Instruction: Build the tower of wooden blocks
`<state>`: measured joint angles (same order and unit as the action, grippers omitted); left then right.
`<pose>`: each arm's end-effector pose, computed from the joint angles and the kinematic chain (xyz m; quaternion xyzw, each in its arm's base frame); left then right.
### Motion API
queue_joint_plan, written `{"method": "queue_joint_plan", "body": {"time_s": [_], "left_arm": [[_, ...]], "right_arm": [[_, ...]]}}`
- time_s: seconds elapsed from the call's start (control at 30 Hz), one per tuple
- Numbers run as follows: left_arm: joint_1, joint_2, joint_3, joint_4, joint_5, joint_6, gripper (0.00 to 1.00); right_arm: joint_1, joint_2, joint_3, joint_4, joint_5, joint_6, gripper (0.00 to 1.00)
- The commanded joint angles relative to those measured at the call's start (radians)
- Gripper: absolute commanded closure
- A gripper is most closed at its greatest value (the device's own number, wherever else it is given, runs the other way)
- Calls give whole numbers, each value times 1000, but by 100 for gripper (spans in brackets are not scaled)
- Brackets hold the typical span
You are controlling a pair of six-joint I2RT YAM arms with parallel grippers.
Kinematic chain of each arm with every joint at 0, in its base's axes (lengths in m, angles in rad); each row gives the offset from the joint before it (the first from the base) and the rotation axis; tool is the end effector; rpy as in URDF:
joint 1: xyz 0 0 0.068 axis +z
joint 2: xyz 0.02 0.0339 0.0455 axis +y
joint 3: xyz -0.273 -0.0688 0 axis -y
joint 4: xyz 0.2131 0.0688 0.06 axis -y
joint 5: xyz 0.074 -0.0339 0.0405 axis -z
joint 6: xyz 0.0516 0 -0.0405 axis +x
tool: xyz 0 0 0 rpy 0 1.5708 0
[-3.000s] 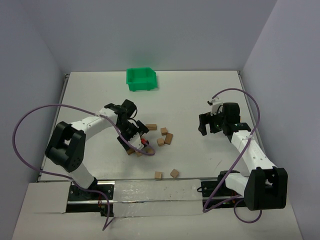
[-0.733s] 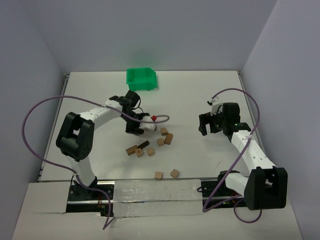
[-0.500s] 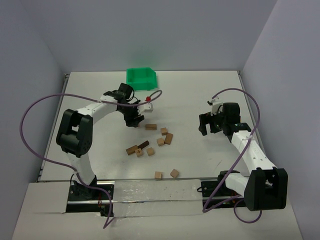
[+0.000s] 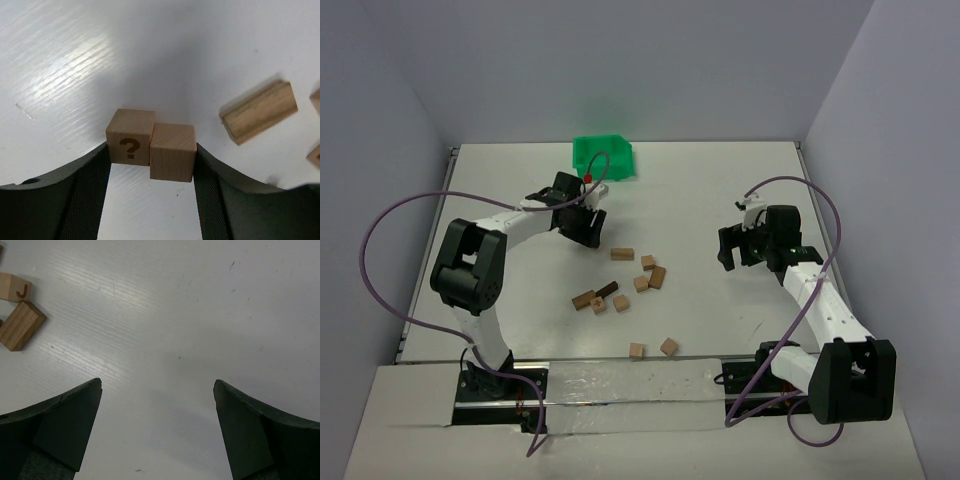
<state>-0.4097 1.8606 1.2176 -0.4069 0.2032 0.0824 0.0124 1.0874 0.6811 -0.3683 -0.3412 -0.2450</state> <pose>0.3320 -0.1555 0.1873 0.2595 0.9260 -0.1384 0.2368 0.2000 0.0197 0.2403 -0.1819 0.8925 0.1111 0.3976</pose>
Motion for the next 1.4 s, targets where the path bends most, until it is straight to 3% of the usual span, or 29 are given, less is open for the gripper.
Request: {"method": "queue_joint_plan", "body": {"time_s": [0.0,0.23,0.33,0.5,0.57,1.03,1.3,1.37], "left_arm": [[8,-11,-39,-11,-138,-258,100],[-3,33,-53,-78,-317,-445,100],[-8,58,-54,-113,-328,-484,100],[-18,23,-101,-81,-330,-481,91],[-34,5,-107,-76,-324,-481,83],[-46,100,-35,-91,-320,-469,76],[-47,81,-43,-75,-325,-464,58],[-47,66,-49,-66,-323,-457,44]], "right_arm": [[-5,-21,45,10,2,-1,0],[-6,-17,46,11,5,4,0],[-5,-18,46,9,4,4,0],[-5,-16,47,11,4,4,0],[-6,-13,48,12,0,3,0],[-5,-10,46,8,-1,0,0],[-5,-9,49,8,-4,-2,0],[-5,-9,48,6,-4,-2,0]]}}
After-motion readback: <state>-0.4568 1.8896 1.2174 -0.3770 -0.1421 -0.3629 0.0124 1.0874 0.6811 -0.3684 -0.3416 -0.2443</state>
